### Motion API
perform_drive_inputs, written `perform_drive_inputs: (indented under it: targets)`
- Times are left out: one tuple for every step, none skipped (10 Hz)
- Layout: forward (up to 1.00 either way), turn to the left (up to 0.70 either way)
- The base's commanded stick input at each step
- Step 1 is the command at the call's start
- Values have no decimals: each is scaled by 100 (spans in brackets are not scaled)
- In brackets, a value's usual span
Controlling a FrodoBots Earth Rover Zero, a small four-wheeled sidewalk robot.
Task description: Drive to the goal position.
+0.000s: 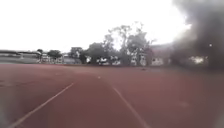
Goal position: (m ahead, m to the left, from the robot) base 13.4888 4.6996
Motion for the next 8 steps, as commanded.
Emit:
perform_drive_inputs:
  targets:
    - [68, 0]
    - [68, 0]
    - [69, 0]
    - [68, 0]
    - [68, 0]
    - [68, -18]
    - [68, -23]
    - [69, -23]
